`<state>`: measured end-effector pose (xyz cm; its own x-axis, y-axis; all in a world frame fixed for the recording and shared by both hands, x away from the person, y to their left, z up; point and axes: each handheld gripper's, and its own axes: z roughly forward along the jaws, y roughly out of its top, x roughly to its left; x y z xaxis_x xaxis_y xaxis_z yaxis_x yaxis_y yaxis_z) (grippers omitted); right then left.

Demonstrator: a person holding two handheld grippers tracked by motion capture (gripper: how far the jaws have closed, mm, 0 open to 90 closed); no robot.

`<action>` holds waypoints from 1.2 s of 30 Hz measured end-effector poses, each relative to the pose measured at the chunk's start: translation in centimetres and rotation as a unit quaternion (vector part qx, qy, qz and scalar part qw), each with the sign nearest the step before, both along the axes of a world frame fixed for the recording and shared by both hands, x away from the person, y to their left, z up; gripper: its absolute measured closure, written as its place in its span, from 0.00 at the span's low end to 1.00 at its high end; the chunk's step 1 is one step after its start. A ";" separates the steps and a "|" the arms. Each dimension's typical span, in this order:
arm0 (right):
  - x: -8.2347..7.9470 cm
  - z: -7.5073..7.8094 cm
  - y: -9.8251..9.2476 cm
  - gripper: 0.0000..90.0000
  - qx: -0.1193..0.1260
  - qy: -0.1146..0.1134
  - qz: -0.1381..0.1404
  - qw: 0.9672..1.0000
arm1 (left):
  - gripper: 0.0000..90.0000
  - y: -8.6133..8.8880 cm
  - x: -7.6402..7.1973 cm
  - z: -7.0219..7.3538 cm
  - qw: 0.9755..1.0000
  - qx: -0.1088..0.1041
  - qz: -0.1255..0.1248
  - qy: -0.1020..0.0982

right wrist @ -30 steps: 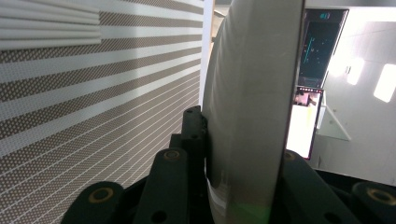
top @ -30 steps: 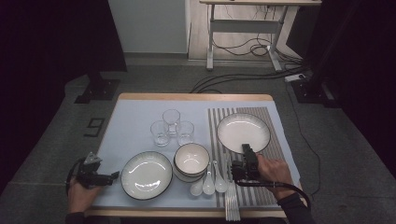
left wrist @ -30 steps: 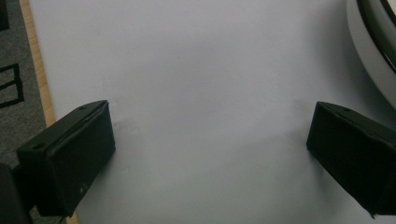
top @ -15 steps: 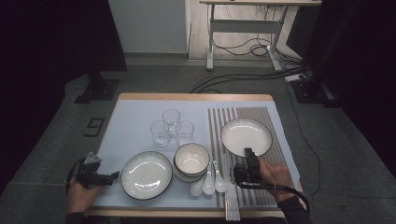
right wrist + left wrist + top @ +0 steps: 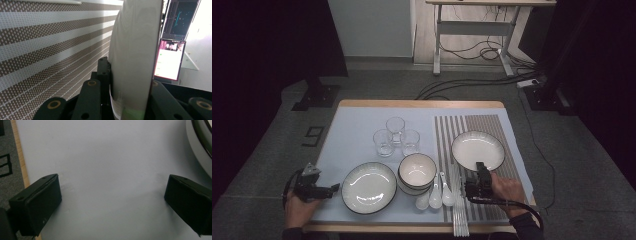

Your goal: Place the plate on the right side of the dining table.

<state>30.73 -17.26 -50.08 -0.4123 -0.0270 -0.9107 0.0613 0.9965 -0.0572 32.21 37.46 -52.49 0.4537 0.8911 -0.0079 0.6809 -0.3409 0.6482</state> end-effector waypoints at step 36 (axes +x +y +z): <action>1.3 -4.2 -0.5 0.84 -0.001 0.028 -0.009 1.000 | 0.01 0.0 0.0 0.0 1.000 0.000 0.001 0.002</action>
